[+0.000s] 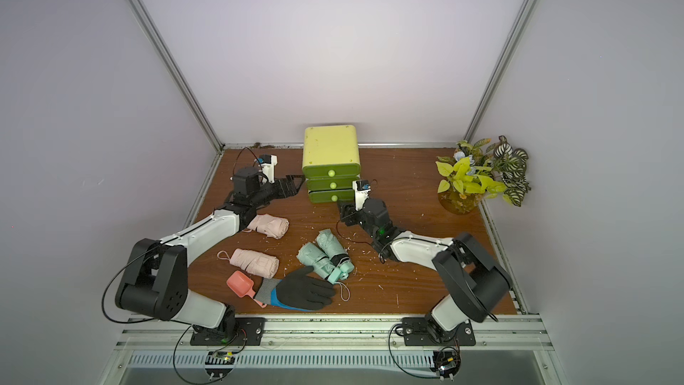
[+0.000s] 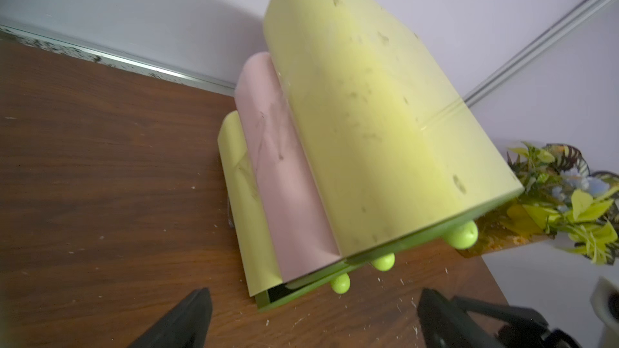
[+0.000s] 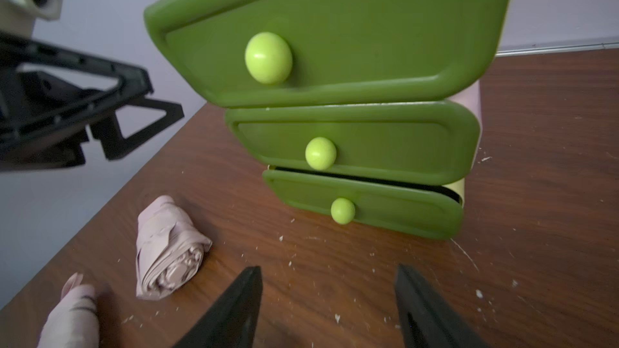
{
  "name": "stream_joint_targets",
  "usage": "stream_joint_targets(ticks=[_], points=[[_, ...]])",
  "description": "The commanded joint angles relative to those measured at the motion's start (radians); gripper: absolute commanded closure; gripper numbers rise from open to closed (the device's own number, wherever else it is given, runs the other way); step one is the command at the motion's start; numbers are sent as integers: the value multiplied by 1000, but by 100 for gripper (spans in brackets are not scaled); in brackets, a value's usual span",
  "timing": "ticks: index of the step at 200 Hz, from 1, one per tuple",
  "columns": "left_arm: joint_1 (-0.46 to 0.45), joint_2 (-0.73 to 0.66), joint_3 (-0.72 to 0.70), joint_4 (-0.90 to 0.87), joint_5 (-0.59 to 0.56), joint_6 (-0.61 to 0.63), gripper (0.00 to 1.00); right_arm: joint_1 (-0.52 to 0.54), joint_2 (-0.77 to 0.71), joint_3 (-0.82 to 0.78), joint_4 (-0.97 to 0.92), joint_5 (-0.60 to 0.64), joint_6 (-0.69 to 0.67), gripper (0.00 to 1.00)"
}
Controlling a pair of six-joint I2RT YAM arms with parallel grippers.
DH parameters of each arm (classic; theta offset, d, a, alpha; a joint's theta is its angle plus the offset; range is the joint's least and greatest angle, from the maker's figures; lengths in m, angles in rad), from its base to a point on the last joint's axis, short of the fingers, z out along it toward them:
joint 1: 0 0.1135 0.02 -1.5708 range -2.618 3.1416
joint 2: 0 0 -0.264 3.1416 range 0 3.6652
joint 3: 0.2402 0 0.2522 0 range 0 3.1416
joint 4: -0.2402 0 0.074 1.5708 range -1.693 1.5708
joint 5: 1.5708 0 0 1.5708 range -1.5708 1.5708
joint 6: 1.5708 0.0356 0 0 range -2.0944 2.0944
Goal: Place the umbrella in the drawer by color
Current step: Open the drawer in the storage box.
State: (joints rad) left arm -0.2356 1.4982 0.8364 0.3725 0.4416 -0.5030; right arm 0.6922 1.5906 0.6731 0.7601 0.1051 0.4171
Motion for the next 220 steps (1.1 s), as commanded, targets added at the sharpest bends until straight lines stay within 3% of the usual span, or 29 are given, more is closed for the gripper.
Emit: stream_joint_targets(ticks=[1,71,220], points=[[-31,29,29,97,60,57,0,4,71,74,265,56,65,31],[-34,110,110,111,43,55,0,4,308,196,406,81,146,34],[-51,122,124,113,73,50,0,5,436,276,449,168,202,44]])
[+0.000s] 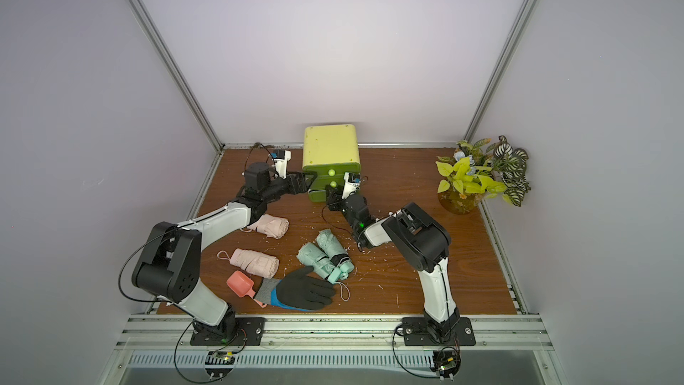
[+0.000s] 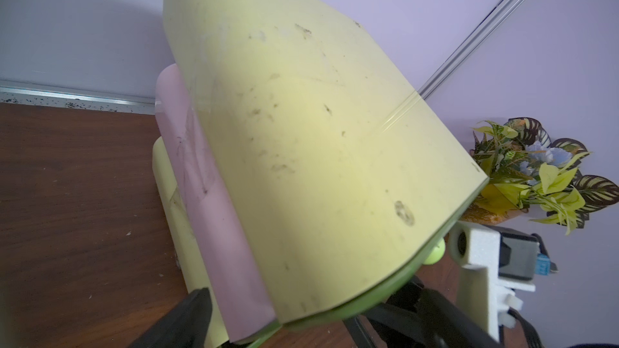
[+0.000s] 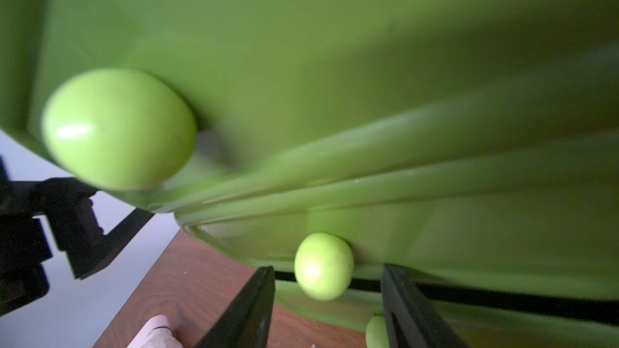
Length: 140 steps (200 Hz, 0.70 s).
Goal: Place the umbrella in the drawer by color
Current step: Open the drawer in the storage box.
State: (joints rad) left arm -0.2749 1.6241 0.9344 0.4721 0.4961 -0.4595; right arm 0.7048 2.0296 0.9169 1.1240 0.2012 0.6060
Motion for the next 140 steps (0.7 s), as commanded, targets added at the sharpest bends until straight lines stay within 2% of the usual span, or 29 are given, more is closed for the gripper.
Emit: stream_joint_targets(ticks=[1,81,101,140], points=[[-11,-4,26,13,19,8,0,-8,-2,32,86,74,14,44],[-13,-5,27,7,7,6,1,-8,-10,40,121,92,66,52],[-14,-1,28,6,3,6,0,-8,-10,41,123,85,70,60],[-16,4,37,-6,-17,5,0,-8,-28,-1,164,62,78,83]])
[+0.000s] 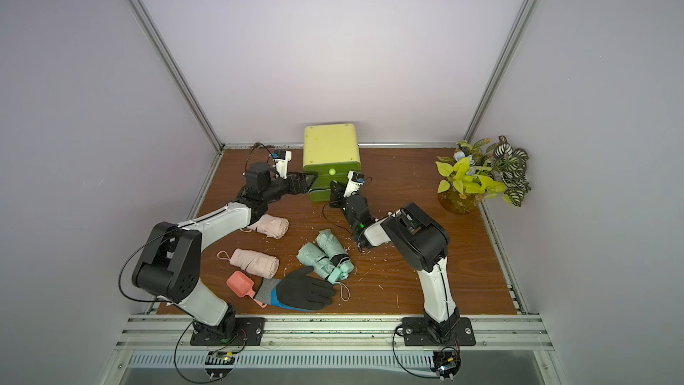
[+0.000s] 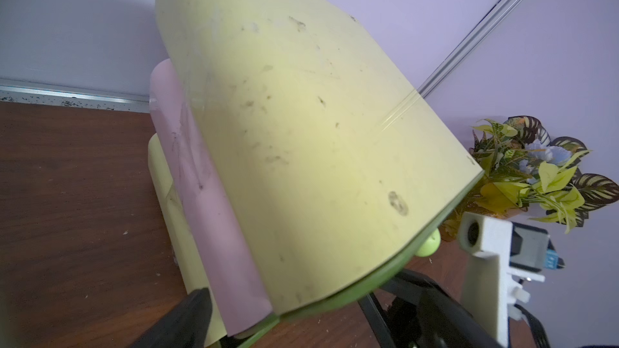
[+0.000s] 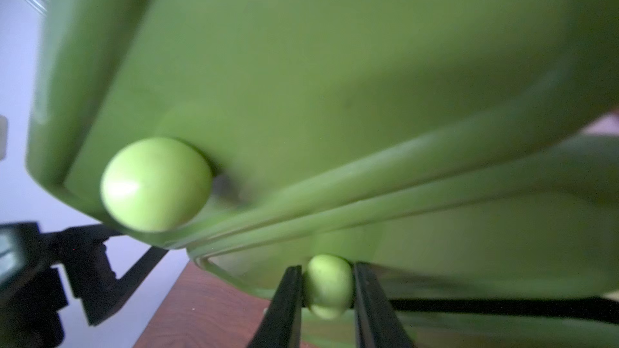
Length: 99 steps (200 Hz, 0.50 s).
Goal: Place the umbrella in the drawer by color
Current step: Open the drawer in the storage box.
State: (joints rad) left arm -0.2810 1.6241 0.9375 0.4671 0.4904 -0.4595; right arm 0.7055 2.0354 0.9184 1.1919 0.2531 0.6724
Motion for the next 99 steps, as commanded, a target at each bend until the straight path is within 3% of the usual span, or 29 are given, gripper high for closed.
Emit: stream_joint_targets(ticks=[1,45,99], points=[[-10,4,34,0,-12,4,0,-9,-35,-6,97,9,12,83],[-12,-4,25,1,-38,-8,0,-3,-134,-125,112,-42,35,92],[-34,-11,26,4,-65,-26,0,17,-294,-305,77,-48,53,93]])
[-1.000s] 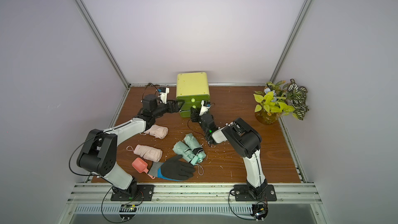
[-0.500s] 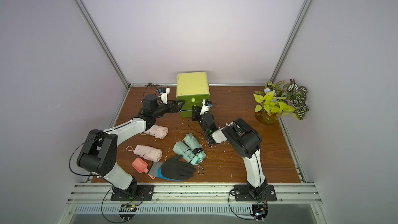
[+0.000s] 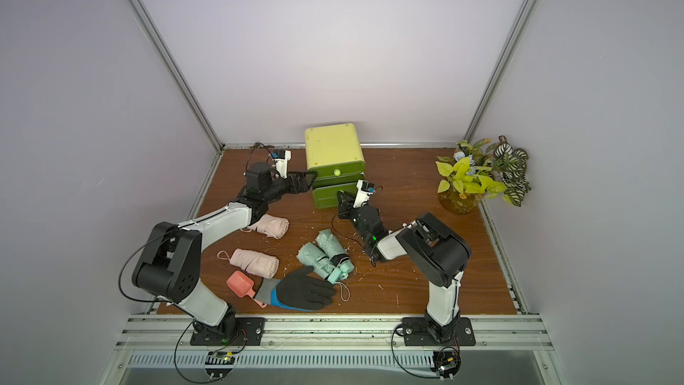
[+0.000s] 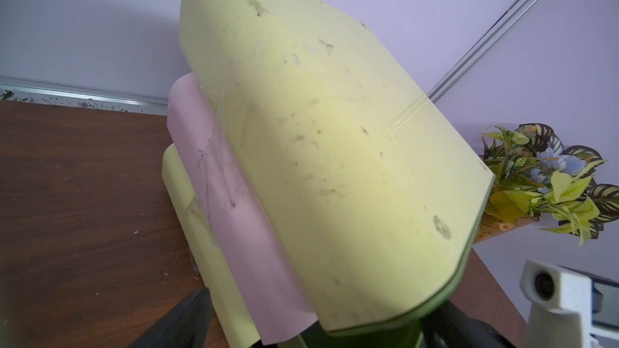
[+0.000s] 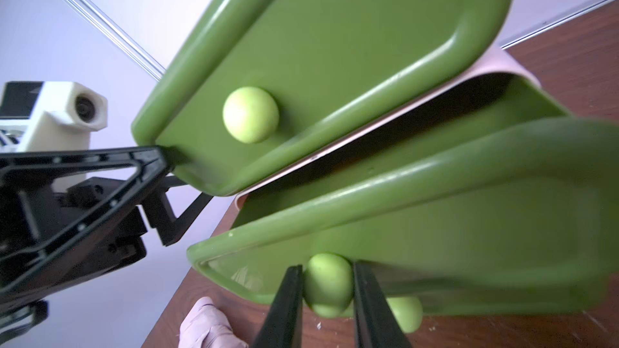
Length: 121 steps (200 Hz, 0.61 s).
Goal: Place the umbrella in the drawer by color
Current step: Open the drawer in the storage box.
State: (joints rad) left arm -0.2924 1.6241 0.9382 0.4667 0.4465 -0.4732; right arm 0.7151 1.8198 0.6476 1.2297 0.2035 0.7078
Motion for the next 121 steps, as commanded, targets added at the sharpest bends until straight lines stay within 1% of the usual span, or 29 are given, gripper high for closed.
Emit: stream_joint_targets(ticks=[1,43,91,121], points=[[-23,-12,25,4,-21,-11,0,7,-80,-35,37,1,18,93],[-47,2,50,-6,-54,-15,1,19,-162,-91,-40,-38,14,93],[-49,15,65,-8,-76,-18,0,59,-276,-204,-101,-20,9,93],[-56,14,64,-7,-78,-19,0,68,-309,-252,-136,-22,13,92]])
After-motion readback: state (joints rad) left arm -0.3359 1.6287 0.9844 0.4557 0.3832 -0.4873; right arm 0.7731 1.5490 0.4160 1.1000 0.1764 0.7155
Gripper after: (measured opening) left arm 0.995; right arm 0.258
